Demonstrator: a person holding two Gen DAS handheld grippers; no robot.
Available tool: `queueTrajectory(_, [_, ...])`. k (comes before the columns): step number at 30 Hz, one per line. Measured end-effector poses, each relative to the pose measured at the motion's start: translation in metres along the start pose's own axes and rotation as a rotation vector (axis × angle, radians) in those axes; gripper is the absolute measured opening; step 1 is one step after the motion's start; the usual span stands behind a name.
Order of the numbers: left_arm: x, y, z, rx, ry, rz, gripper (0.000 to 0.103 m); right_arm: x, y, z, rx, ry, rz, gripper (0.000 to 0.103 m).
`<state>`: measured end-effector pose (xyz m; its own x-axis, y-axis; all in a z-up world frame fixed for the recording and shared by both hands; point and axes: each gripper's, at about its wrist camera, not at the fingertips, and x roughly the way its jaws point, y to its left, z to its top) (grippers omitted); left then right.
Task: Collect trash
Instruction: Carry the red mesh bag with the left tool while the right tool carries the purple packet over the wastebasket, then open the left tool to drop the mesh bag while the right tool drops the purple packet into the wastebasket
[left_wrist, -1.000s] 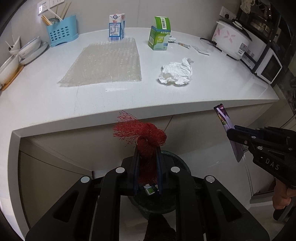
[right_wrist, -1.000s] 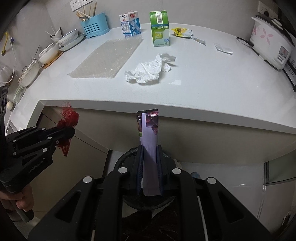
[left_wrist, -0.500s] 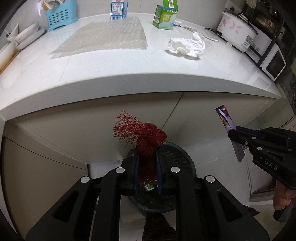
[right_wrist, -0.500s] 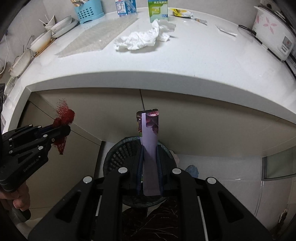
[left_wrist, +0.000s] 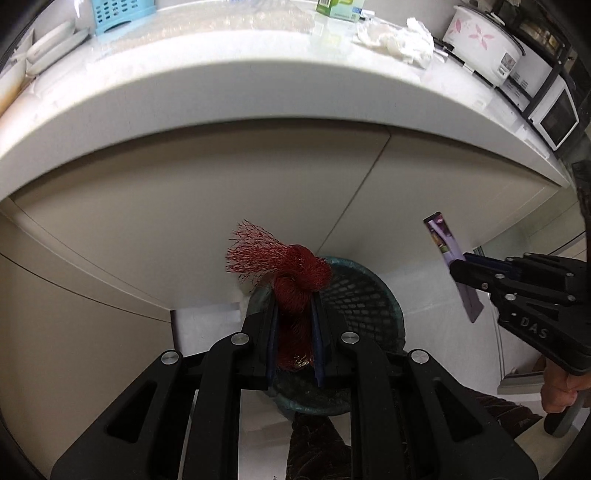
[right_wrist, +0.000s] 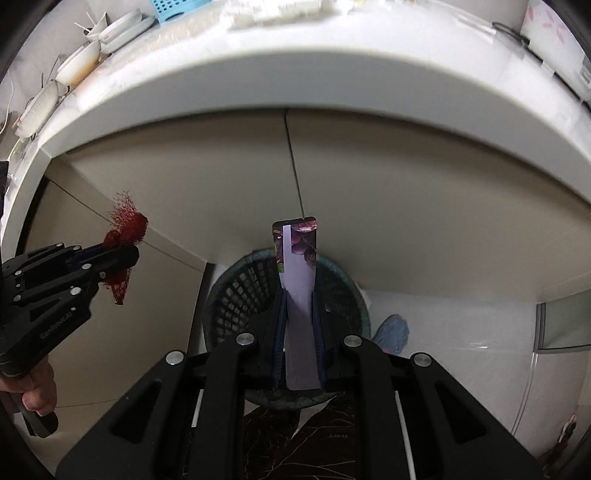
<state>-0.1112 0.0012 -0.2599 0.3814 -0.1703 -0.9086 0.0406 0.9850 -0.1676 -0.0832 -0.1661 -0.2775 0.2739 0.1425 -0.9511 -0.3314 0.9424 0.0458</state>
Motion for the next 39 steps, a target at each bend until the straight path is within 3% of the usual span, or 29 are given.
queueTrajectory(9, [0.023, -0.003, -0.013, 0.000, 0.062, 0.004, 0.014, 0.048, -0.007, -0.012, 0.013, 0.084, -0.009, 0.013])
queueTrajectory(19, [0.023, 0.000, -0.013, 0.017, 0.079, 0.004, 0.014, 0.070, -0.001, -0.009, -0.005, 0.127, -0.004, 0.018])
queueTrajectory(26, [0.024, -0.003, -0.013, 0.020, 0.084, 0.005, 0.014, 0.068, -0.003, -0.020, -0.006, 0.108, -0.030, 0.060])
queueTrajectory(35, [0.033, -0.018, -0.010, 0.048, 0.094, -0.015, 0.014, 0.043, -0.031, -0.017, 0.063, 0.041, -0.060, 0.089])
queueTrajectory(39, [0.040, -0.030, -0.009, 0.073, 0.100, -0.031, 0.015, 0.028, -0.049, -0.019, 0.096, -0.004, -0.090, 0.093])
